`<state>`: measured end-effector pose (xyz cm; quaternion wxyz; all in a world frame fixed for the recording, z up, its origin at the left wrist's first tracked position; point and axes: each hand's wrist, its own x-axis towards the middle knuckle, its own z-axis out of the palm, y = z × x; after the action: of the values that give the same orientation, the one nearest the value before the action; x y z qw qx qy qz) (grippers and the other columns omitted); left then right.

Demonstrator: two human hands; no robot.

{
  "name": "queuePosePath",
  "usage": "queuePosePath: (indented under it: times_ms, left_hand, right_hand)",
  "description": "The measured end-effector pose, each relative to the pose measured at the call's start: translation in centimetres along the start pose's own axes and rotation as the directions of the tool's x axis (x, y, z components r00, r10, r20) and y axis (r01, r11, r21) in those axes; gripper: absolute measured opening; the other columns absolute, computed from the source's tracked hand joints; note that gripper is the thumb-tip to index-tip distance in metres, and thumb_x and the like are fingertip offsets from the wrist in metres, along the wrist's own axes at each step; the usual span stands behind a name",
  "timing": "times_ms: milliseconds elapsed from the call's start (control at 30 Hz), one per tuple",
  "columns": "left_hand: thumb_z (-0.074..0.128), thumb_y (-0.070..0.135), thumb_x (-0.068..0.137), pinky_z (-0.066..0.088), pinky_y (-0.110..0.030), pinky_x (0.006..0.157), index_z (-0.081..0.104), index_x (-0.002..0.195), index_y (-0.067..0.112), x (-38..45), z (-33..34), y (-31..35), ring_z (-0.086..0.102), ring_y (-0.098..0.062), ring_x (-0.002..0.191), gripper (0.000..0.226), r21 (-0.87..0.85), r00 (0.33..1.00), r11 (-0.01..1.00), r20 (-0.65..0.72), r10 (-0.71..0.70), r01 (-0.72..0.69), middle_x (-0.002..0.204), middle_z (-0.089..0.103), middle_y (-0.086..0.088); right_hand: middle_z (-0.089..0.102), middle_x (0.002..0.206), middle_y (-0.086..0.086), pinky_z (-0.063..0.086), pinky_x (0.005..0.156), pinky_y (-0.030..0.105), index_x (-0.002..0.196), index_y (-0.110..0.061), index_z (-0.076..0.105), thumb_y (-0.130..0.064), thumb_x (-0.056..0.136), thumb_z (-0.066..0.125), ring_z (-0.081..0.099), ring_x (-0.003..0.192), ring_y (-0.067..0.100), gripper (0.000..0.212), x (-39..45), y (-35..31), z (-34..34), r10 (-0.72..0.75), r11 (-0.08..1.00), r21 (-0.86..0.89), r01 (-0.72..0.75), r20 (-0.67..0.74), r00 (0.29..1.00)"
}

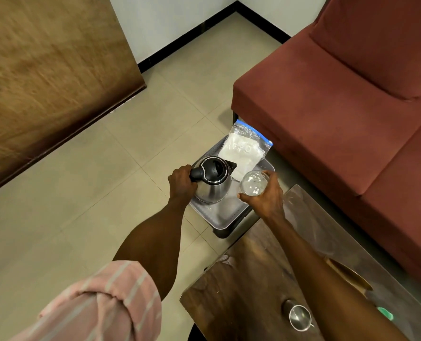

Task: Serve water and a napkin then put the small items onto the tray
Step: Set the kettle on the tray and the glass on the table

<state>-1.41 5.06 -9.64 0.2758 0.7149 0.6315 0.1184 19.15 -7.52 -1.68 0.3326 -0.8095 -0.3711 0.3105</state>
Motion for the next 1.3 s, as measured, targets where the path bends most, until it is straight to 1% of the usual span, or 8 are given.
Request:
queuePosePath:
  times_ms: [200,333,467,600,700,867,1100,1300]
  left_hand:
    - [0.065,0.006,0.072,0.036,-0.040,0.081,0.053,0.093,0.013,-0.5,-0.9,0.2,0.057,-0.033,0.092,0.025,0.267,0.999,0.963,0.028,0.026,-0.032,0.096,0.062,-0.009]
    - [0.074,0.019,0.071,0.030,-0.044,0.100,0.047,0.123,0.013,-1.4,-1.8,1.2,0.049,-0.031,0.116,0.059,0.324,0.999,0.945,0.035,0.025,-0.035,0.125,0.050,-0.008]
    - [0.075,0.033,0.055,0.022,-0.052,0.112,0.036,0.139,0.014,-4.6,-3.1,5.0,0.032,-0.029,0.137,0.094,0.353,0.953,0.889,0.024,0.302,-0.291,0.149,0.032,-0.010]
    - [0.066,0.029,0.049,0.026,-0.052,0.111,0.032,0.140,0.013,-9.7,-2.8,9.1,0.031,-0.030,0.138,0.099,0.247,0.891,0.863,0.005,0.453,-0.440,0.150,0.033,-0.010]
    - [0.063,0.037,0.059,0.025,-0.047,0.114,0.026,0.147,0.012,-13.3,-1.9,11.2,0.025,-0.026,0.142,0.098,0.020,0.899,0.900,0.068,0.433,-0.435,0.154,0.027,-0.007]
    - [0.076,0.036,0.062,0.048,-0.039,0.100,0.033,0.140,0.019,-17.2,-1.9,15.7,0.050,-0.017,0.123,0.091,-0.330,0.921,0.890,0.121,0.370,-0.314,0.135,0.049,0.002]
    - [0.085,0.018,0.062,0.052,-0.028,0.083,0.045,0.123,0.022,-22.7,-3.0,22.1,0.061,-0.012,0.103,0.074,-0.417,0.883,0.825,0.100,0.458,-0.381,0.114,0.063,0.003]
    - [0.082,0.040,0.060,0.053,-0.033,0.083,0.048,0.124,0.026,-28.6,-3.4,26.5,0.062,-0.016,0.102,0.074,-0.419,0.847,0.802,0.126,0.516,-0.426,0.112,0.062,0.006]
  right_hand:
    - [0.054,0.127,0.003,0.047,0.087,0.032,0.129,-0.018,0.039,-0.027,0.055,0.094,0.052,0.111,0.018,0.093,-0.3,-0.7,1.3,-0.015,1.000,0.010,0.015,0.009,1.000]
    - [0.054,0.127,0.004,0.049,0.088,0.034,0.130,-0.017,0.040,-0.028,0.054,0.095,0.053,0.112,0.020,0.094,-1.1,-1.2,1.2,-0.023,1.000,0.007,0.023,0.000,1.000]
    - [0.054,0.128,0.004,0.049,0.088,0.034,0.130,-0.018,0.039,-0.028,0.054,0.094,0.054,0.114,0.023,0.094,-2.2,-2.0,0.4,-0.007,1.000,0.018,0.007,-0.005,1.000]
    - [0.054,0.128,0.003,0.049,0.087,0.033,0.131,-0.019,0.040,-0.031,0.054,0.093,0.054,0.115,0.022,0.095,-3.9,-2.8,-1.4,-0.021,1.000,-0.001,0.021,-0.017,1.000]
    - [0.055,0.125,0.001,0.050,0.087,0.034,0.130,-0.019,0.041,-0.032,0.053,0.092,0.055,0.115,0.022,0.093,-5.6,-3.1,-3.6,-0.045,0.999,0.003,0.045,-0.046,0.998]
    - [0.057,0.120,0.000,0.046,0.081,0.028,0.128,-0.021,0.042,-0.030,0.054,0.090,0.056,0.110,0.018,0.089,-8.9,-3.4,-8.0,-0.064,0.998,0.022,0.066,-0.086,0.994]
    - [0.056,0.117,-0.004,0.044,0.079,0.024,0.128,-0.019,0.043,-0.022,0.054,0.090,0.053,0.104,0.013,0.088,-14.4,-1.9,-15.5,-0.053,0.995,0.079,0.065,-0.145,0.988]
    - [0.056,0.131,0.000,0.048,0.102,0.034,0.141,-0.015,0.042,-0.010,0.069,0.080,0.056,0.120,0.017,0.082,-19.2,1.6,-23.5,-0.022,0.976,0.219,0.018,0.014,1.000]
